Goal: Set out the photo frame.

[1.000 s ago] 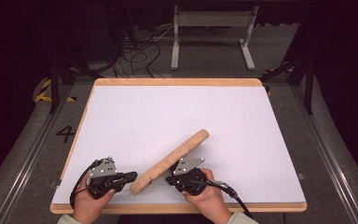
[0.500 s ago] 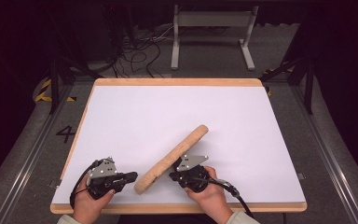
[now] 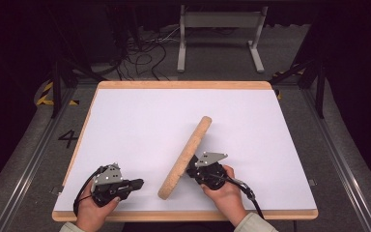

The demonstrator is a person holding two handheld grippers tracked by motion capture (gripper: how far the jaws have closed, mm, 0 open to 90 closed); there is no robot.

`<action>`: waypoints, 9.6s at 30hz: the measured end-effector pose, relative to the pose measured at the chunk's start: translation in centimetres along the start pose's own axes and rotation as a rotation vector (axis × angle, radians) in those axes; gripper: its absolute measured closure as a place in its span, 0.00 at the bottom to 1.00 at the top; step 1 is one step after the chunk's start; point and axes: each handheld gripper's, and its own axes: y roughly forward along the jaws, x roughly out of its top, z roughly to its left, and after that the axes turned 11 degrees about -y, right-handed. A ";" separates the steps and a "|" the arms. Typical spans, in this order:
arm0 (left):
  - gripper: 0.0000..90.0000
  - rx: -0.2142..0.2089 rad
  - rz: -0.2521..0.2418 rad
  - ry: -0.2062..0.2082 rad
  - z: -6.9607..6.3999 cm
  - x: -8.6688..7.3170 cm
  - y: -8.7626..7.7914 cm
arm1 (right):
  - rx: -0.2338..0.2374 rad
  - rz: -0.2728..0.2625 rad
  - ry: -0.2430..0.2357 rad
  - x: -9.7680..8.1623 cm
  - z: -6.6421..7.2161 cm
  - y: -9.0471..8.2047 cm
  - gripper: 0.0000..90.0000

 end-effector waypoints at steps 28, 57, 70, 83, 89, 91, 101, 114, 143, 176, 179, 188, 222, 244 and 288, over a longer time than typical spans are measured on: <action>0.96 -0.001 0.004 0.005 0.0 0.0 0.1 | -0.102 -0.010 0.113 -1.7 -3.9 -1.9 1.00; 0.80 0.029 0.016 -0.004 0.6 1.5 2.1 | -0.072 -0.210 0.007 2.2 0.8 -12.0 1.00; 0.78 0.027 0.009 -0.007 0.7 1.5 2.0 | 0.019 -0.192 -0.046 2.4 3.9 -9.5 1.00; 0.78 0.024 0.012 -0.001 0.7 1.5 2.0 | 0.058 -0.145 -0.075 1.3 5.3 -7.4 1.00; 0.77 0.019 0.010 -0.001 0.7 1.5 2.0 | 0.063 -0.136 -0.069 1.1 5.0 -7.7 1.00; 0.77 0.016 0.010 0.001 0.8 1.5 2.0 | 0.059 -0.131 -0.067 0.9 5.0 -7.9 1.00; 0.77 0.001 0.017 0.008 0.7 1.9 2.5 | 0.018 -0.118 -0.035 -0.6 4.3 -9.5 1.00; 0.77 0.002 0.021 0.013 0.6 2.1 2.7 | -0.072 -0.103 0.019 -2.8 2.5 -11.9 1.00; 0.74 0.066 0.027 -0.074 1.6 2.4 3.2 | -0.251 -0.116 0.125 -5.3 -3.0 -13.1 1.00; 0.37 0.115 -0.030 -0.138 5.2 8.8 5.3 | -0.293 -0.054 0.253 -6.0 -4.4 -12.6 0.44; 0.37 0.117 -0.042 -0.137 5.2 9.4 5.9 | -0.285 -0.047 0.252 -6.1 -4.5 -12.3 0.58; 0.38 0.121 -0.070 -0.129 5.1 10.8 7.0 | -0.245 -0.056 0.301 -6.3 -4.9 -12.4 0.73; 0.76 0.175 -0.081 -0.160 7.1 11.9 10.3 | -0.245 -0.054 0.277 -6.3 -4.9 -12.4 0.73; 0.73 0.201 -0.141 -0.141 3.7 9.8 4.7 | -0.270 -0.105 0.242 -3.6 -7.4 -13.1 0.74; 0.49 0.207 -0.104 -0.235 5.1 8.1 6.1 | -0.321 -0.038 0.244 -3.4 -10.7 -9.5 0.56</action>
